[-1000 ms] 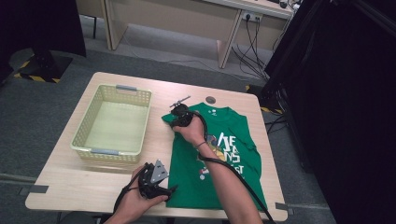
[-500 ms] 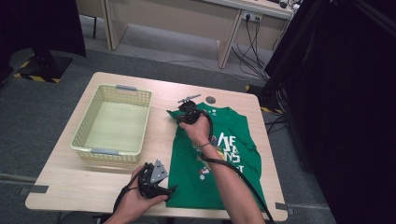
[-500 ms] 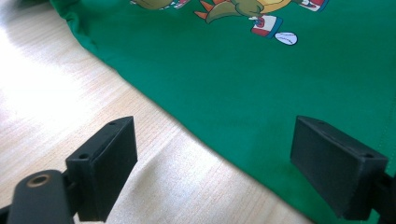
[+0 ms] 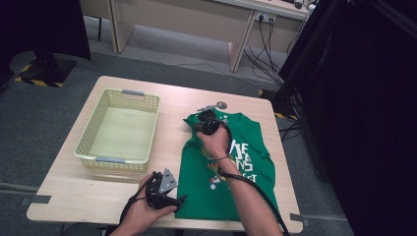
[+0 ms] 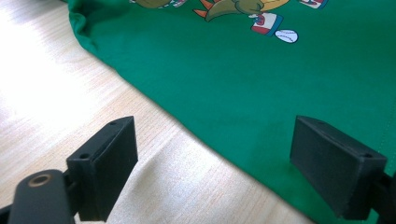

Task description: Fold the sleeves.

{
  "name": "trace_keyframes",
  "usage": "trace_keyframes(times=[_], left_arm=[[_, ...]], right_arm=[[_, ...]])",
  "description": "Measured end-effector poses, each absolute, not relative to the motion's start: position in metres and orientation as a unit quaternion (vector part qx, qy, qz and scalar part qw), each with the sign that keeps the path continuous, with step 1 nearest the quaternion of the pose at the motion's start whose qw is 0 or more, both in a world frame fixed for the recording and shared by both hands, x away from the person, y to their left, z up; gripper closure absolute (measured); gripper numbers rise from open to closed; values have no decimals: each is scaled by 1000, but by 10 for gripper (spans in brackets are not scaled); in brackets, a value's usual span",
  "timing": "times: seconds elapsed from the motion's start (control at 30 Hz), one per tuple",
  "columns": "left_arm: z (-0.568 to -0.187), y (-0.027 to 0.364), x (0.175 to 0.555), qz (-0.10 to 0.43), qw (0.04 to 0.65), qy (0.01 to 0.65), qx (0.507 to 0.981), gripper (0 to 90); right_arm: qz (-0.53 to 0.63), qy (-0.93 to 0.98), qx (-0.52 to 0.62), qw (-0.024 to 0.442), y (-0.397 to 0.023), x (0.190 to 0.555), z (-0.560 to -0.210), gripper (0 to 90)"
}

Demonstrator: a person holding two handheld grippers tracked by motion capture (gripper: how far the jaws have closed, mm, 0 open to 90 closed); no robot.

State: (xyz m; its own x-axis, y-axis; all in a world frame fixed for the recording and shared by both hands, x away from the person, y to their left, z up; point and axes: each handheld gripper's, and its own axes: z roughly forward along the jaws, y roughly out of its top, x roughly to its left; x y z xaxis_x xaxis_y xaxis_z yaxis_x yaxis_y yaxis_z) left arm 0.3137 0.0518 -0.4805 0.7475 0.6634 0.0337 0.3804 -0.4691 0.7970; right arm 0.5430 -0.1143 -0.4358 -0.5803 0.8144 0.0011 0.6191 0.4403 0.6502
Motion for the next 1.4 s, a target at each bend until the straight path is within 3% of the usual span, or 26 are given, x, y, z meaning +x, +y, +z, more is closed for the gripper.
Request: trace_keyframes(times=[0.6, 0.8, 0.97, 1.4], left_arm=[[-481, 51, 314, 166, 408, 312, 842, 145], [-481, 51, 314, 168, 409, 310, 841, 145], [-481, 51, 314, 164, 411, 311, 841, 146], [-481, 51, 314, 173, 405, 311, 842, 147]], right_arm=[[283, 809, 486, 172, -154, 534, -442, 751], [275, 792, 508, 196, -164, 532, -441, 705], [282, 816, 473, 178, -157, 529, -443, 633], [263, 848, 429, 166, -135, 521, -456, 611]])
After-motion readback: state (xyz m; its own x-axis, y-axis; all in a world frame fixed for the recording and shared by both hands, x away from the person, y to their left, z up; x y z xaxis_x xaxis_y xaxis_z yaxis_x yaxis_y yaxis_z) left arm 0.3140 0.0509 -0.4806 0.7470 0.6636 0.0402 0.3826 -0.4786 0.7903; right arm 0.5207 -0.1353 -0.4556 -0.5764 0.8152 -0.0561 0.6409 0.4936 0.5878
